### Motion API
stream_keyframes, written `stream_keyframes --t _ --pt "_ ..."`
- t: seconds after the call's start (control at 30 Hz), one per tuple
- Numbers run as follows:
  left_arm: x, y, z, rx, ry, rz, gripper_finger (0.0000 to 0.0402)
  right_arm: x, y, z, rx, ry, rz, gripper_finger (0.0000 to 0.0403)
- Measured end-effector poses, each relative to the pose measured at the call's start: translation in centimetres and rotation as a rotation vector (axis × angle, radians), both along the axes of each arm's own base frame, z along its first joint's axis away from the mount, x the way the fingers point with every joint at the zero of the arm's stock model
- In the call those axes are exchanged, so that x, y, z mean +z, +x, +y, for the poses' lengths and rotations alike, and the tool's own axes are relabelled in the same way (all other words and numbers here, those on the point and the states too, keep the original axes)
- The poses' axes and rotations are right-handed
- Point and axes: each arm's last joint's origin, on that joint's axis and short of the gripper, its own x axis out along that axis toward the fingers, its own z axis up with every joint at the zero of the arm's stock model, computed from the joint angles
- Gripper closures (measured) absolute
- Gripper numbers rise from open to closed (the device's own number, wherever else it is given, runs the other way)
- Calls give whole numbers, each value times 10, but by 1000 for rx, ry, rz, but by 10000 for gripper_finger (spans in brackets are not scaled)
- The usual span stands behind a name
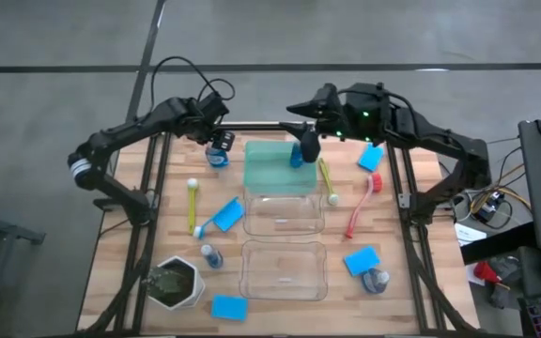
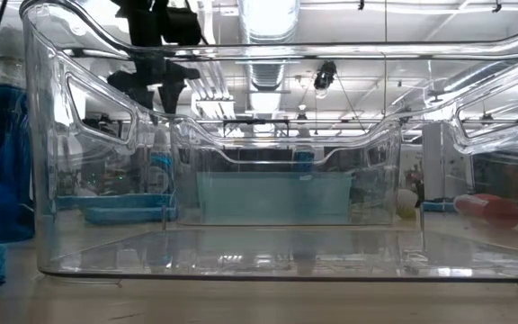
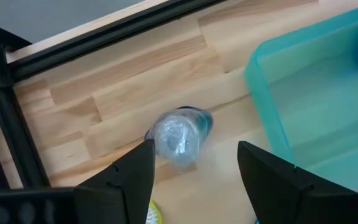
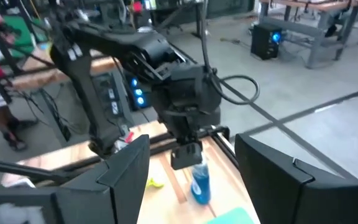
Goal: Pick & Place Kitchen Sink Supplies
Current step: Put the dishwashing liquid into the green bin
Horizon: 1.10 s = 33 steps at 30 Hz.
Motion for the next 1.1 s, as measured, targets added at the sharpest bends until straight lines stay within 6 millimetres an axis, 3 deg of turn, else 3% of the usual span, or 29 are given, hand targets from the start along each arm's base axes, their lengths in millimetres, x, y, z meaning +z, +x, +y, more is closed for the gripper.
stream_keyframes --t 0.4,0.77,1.1 --pt "-14 5 6 -10 -28 69 144 -2 -9 1 -2 3 -54 171" --pt "-34 1 8 8 -42 102 152 -1 -9 1 0 -6 -59 170" --pt "-33 2 9 0 -22 59 165 -1 -9 1 -1 -3 -59 163"
